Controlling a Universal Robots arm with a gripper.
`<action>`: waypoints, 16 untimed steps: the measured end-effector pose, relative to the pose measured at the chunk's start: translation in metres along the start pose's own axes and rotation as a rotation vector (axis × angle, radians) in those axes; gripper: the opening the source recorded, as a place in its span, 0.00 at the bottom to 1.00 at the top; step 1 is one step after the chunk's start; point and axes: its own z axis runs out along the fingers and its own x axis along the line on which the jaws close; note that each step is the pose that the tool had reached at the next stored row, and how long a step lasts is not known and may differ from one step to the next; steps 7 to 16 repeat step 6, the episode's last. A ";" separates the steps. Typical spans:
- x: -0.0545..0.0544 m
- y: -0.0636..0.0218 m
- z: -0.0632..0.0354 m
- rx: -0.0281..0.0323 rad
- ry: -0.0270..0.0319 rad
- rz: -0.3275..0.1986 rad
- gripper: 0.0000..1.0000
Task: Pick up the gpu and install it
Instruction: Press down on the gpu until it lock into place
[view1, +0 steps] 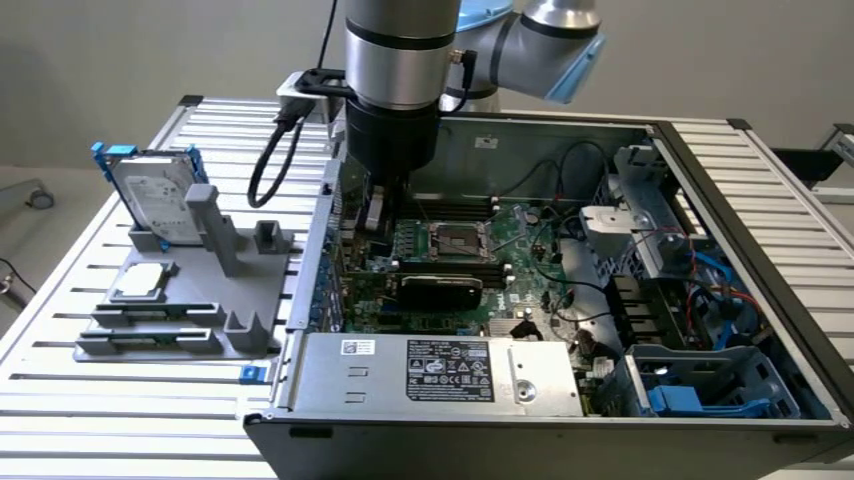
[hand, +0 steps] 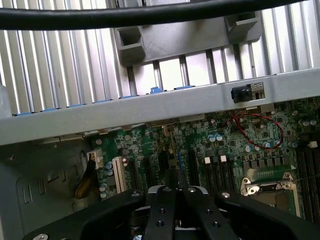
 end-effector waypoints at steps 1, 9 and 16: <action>0.000 0.0000 0.0000 0.0000 0.0000 0.000 0.11; 0.000 0.0000 0.0000 0.0000 0.0000 0.000 0.11; 0.000 0.0000 0.0000 0.0000 0.0000 0.000 0.11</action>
